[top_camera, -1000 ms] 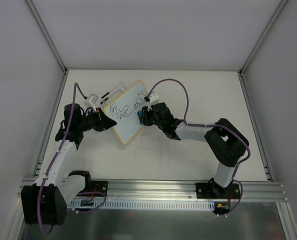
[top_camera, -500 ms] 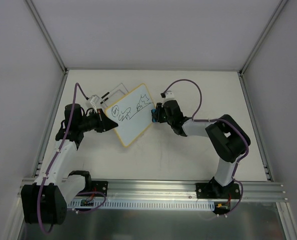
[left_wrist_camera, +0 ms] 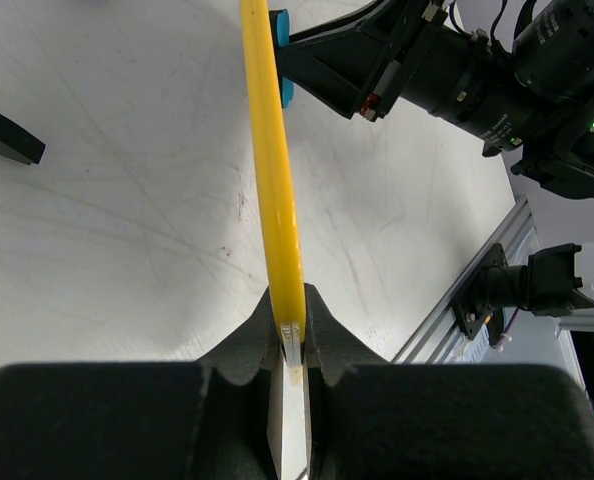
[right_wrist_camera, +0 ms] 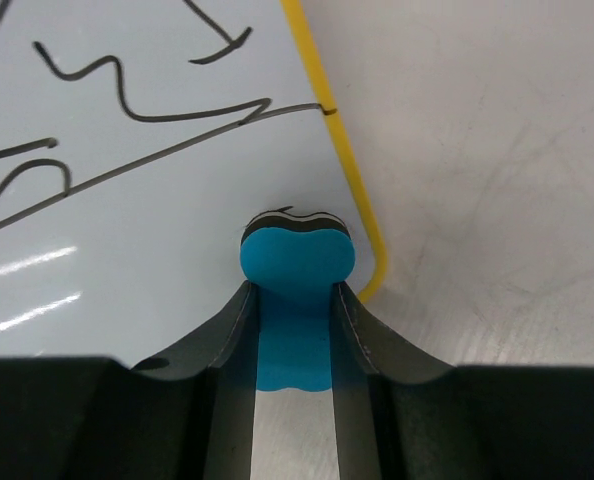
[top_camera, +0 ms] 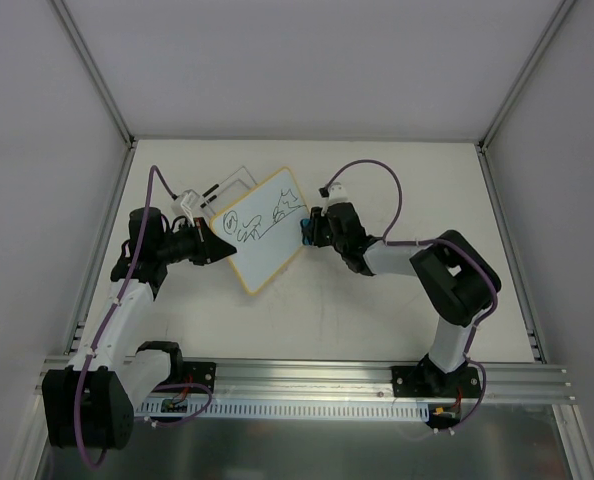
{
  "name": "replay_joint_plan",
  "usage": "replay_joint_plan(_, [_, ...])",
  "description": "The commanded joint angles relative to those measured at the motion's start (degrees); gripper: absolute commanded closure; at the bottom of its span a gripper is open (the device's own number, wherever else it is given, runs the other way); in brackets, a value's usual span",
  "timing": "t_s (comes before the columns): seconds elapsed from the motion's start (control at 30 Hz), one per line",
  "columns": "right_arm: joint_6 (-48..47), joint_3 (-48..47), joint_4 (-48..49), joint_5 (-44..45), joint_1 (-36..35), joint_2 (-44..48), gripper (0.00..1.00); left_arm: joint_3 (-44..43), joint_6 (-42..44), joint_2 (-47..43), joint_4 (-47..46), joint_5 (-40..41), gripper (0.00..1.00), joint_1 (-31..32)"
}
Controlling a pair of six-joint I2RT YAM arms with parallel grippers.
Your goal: Erase the whiteboard
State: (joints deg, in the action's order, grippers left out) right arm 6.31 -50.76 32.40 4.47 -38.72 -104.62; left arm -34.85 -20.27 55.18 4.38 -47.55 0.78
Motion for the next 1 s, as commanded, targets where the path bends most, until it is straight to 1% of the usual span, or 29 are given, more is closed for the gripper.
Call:
replay_joint_plan(0.0, [-1.0, -0.7, 5.5, -3.2, -3.7, 2.9, 1.00, -1.4, -1.6, -1.2, -1.9, -9.8, 1.00, 1.2])
replay_joint_plan(0.13, [0.1, -2.2, 6.1, -2.5, -4.8, 2.2, 1.00, -1.4, -1.6, -1.2, -1.8, -9.5, 1.00, 1.2])
replay_joint_plan(0.27, [1.0, -4.0, 6.1, 0.7, -4.6, 0.1, 1.00, -1.4, -1.6, -0.7, -1.9, -9.9, 1.00, 1.2])
replay_joint_plan(0.47, [3.2, -4.2, 6.0, 3.1, -1.8, -1.5, 1.00, -1.4, -1.5, -0.6, -1.9, -10.0, 1.00, 1.2])
replay_joint_plan(0.67, [6.5, -2.9, 4.4, 4.6, 2.7, -2.9, 1.00, -1.5, -1.5, -0.7, -1.9, -10.1, 1.00, 1.2])
replay_joint_plan(0.83, [6.4, -4.7, -1.0, 4.9, 3.9, -3.5, 1.00, -1.5, -1.4, -0.8, -1.9, -10.3, 1.00, 1.2])
replay_joint_plan(0.97, [6.1, -5.0, -1.0, 3.9, 4.0, -3.6, 1.00, -1.5, -1.4, -0.9, -1.8, -10.4, 1.00, 1.2])
